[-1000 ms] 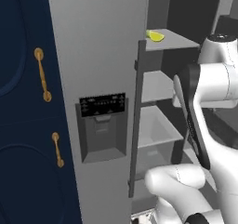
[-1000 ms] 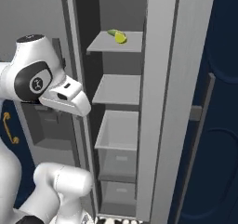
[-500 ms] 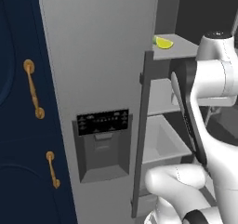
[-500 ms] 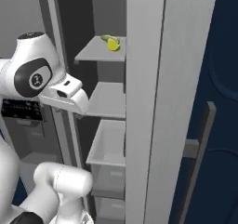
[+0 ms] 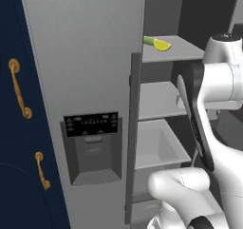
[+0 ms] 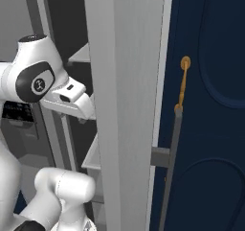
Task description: Grab a lemon wedge from the fridge and one ice cube from the ice bowl, and put them in the glass of lemonade.
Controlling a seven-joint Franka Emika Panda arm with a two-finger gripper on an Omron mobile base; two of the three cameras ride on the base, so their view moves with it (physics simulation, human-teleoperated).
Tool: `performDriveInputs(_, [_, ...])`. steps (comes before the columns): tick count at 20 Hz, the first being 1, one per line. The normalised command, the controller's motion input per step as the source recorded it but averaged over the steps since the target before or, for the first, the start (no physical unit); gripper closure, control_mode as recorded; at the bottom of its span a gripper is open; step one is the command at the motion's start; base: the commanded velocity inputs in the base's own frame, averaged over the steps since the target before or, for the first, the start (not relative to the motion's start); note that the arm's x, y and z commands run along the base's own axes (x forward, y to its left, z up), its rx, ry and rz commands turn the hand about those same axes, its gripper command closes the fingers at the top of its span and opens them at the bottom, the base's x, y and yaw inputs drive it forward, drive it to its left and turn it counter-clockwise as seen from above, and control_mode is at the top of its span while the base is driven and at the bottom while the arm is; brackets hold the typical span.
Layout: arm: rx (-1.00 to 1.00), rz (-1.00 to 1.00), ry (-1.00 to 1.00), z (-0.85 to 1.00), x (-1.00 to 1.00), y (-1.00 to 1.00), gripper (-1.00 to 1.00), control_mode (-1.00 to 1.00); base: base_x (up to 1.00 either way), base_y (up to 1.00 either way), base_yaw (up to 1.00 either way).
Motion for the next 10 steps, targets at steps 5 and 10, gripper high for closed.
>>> performDriveInputs(5, [0.02,0.10,-0.07,0.09,0.08,0.00,-1.00,-1.00,0.04,0.00,0.02])
performDriveInputs(10, [0.06,0.19,-0.13,0.23,0.08,0.00,-1.00,-1.00,0.00,0.00,0.00])
